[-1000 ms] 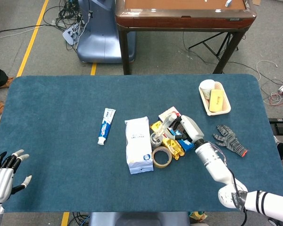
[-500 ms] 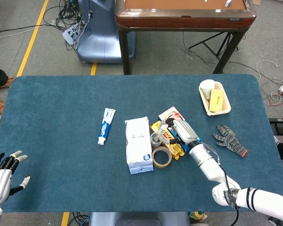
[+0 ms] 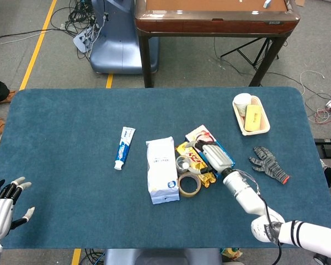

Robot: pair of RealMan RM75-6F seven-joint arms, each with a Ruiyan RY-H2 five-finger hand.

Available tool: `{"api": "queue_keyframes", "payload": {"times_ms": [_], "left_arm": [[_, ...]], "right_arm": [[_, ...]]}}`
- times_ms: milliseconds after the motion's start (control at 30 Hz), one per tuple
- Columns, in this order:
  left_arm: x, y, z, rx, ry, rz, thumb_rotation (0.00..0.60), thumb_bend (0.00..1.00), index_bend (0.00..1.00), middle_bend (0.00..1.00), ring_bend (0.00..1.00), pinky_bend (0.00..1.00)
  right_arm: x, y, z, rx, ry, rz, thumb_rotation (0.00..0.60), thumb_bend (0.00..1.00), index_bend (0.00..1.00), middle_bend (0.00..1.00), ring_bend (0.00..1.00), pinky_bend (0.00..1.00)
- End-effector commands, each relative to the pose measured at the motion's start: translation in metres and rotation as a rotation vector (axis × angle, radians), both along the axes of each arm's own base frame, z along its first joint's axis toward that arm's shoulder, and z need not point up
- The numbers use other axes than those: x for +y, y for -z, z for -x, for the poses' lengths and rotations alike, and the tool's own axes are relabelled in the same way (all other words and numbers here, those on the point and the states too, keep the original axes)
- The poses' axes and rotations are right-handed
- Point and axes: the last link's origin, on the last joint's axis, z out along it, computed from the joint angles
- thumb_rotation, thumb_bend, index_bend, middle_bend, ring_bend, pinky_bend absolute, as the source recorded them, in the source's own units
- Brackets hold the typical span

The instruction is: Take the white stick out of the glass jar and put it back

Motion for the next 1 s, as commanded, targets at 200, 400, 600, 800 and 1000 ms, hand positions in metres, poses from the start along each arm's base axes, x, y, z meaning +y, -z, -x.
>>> {"api": "queue_keyframes", "payload": {"times_ms": [200, 400, 600, 800, 1000], "left_arm": [[0.001, -0.001, 0.0, -0.002, 0.006, -0.007, 0.6, 0.27, 0.25, 0.17, 0.21, 0.05], [0.003, -0.001, 0.0, -0.001, 0.009, -0.016, 0.6, 0.27, 0.25, 0.17, 0.21, 0.05], [0.005, 0.0, 0.0, 0.003, 0.009, -0.025, 0.6, 0.27, 0.25, 0.17, 0.21, 0.05], [0.009, 0.003, -0.003, 0.002, 0.021, -0.017, 0.6, 0.27, 0.25, 0.17, 0.21, 0.05], [0.016, 0.008, -0.006, 0.0, 0.032, -0.003, 0.6, 0.27, 0.25, 0.17, 0.21, 0.05]], "right_arm": [[0.018, -0.038, 0.028, 0.11, -0.016, 0.169, 0.6, 0.31, 0.2, 0.17, 0.11, 0.19], [0.044, -0.074, 0.06, 0.279, 0.011, 0.287, 0.6, 0.31, 0.2, 0.17, 0.11, 0.19], [0.076, -0.1, 0.085, 0.381, 0.063, 0.358, 0.6, 0.31, 0.2, 0.18, 0.11, 0.19], [0.114, -0.121, 0.107, 0.446, 0.142, 0.42, 0.6, 0.31, 0.2, 0.19, 0.11, 0.19], [0.131, -0.13, 0.115, 0.441, 0.181, 0.457, 0.6, 0.31, 0.2, 0.2, 0.11, 0.19]]}}
